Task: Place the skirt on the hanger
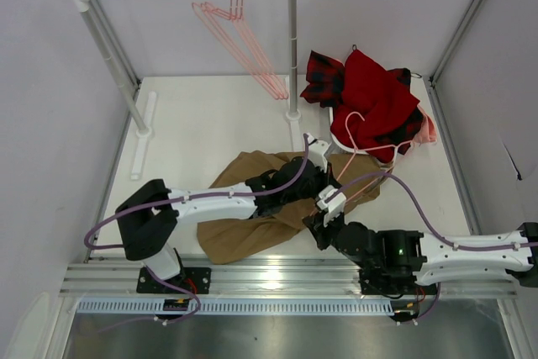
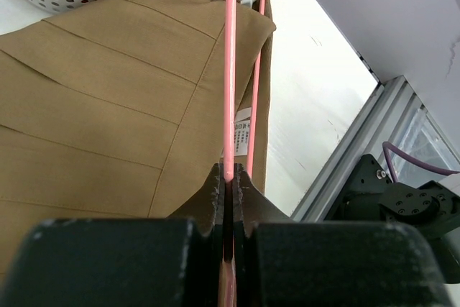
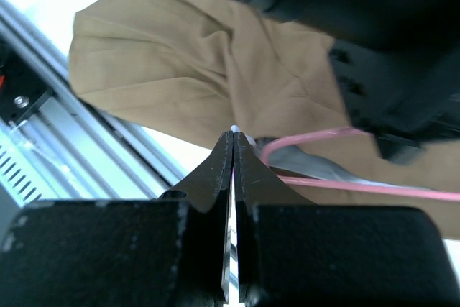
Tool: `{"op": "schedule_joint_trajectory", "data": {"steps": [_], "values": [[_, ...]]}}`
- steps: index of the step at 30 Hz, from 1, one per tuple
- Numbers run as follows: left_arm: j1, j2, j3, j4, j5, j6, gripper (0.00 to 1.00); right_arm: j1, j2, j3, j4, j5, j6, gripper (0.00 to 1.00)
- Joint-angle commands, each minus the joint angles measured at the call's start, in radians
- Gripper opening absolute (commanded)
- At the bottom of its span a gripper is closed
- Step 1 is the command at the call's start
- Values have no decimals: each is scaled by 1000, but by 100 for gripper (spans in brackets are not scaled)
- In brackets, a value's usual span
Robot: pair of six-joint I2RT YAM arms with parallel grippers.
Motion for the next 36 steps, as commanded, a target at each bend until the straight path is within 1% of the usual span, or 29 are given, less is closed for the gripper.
{"op": "schedule_joint_trajectory", "data": {"steps": [1,6,11,18,23,28,33,36], "values": [[-2,-56,17,21,-39,19,0,5,-30,68,-53,93,-3,0],[-2,-87,14,15,-52,57,0,4,-60,88,-134,106,43,0],[-4,-107,-16,52,-53,88,0,7,-74,88,-136,89,50,0],[-21,-129,-16,41,-65,117,0,5,-76,86,-169,155,93,0],[-41,-117,-5,38,-85,114,0,4,-77,95,-100,184,63,0],[-70,-110,12,7,-119,120,0,4,-39,104,-97,256,59,0],[-80,-99,36,-25,-151,120,0,5,-22,111,-42,248,34,0],[-80,-108,46,-63,-173,125,0,4,-14,120,-68,271,33,0]]}}
